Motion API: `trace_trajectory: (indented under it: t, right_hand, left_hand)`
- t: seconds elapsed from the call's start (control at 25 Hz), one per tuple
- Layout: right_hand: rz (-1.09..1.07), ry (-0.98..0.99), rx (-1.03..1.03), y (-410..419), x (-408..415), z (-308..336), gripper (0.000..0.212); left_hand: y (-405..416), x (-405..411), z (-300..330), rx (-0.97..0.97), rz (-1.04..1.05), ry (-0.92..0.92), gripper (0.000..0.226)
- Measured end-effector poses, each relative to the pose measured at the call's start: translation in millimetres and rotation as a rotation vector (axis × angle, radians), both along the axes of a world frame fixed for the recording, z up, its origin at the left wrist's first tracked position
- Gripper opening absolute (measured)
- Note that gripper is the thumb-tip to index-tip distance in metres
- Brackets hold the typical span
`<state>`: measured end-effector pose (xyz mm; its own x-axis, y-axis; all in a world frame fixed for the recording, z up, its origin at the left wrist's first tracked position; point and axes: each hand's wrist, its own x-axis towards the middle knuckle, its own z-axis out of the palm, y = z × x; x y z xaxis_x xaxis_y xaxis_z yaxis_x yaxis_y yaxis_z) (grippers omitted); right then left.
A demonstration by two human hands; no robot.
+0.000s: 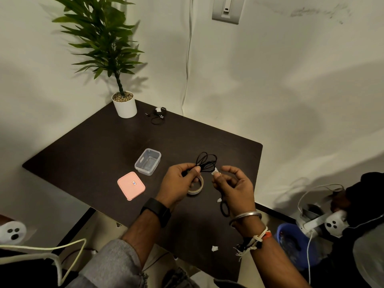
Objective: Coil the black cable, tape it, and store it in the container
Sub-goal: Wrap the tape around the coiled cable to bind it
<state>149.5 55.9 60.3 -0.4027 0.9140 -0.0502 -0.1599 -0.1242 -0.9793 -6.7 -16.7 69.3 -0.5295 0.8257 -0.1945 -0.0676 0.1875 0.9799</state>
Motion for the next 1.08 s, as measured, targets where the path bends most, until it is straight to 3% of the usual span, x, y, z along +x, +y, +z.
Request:
trace_trajectory:
  t: [0.12, 0.28, 0.44, 0.68, 0.88, 1.08]
  right_hand:
    - [0.040, -0.005, 0.058, 3, -1, 5, 0.024]
    - [0.004, 0.118, -0.208, -6, -9, 3, 0.016]
    - [0.021, 0.204, -0.299, -11, -15, 1, 0.012]
    - [-0.111, 0.076, -0.180, -12, -26, -1, 0.031]
    - [-0.140, 0.002, -0.130, -10, -33, -3, 0.011]
    - [-0.105, 0.008, -0.158, -5, -28, -8, 0.008]
  left_hand:
    - [2, 3, 1, 0.040, 0.013, -0.019, 0.023]
    - [3, 8, 2, 0.105, 0.051, -0.138, 0.018]
    - [5, 11, 1, 0.155, 0.121, -0.266, 0.014]
    - [8, 14, 0, 0.186, 0.140, -0.349, 0.012]
    - [8, 19, -3, 0.145, 0.109, -0.266, 0.014]
    - [7, 18, -4, 0.164, 0.123, -0.371, 0.016]
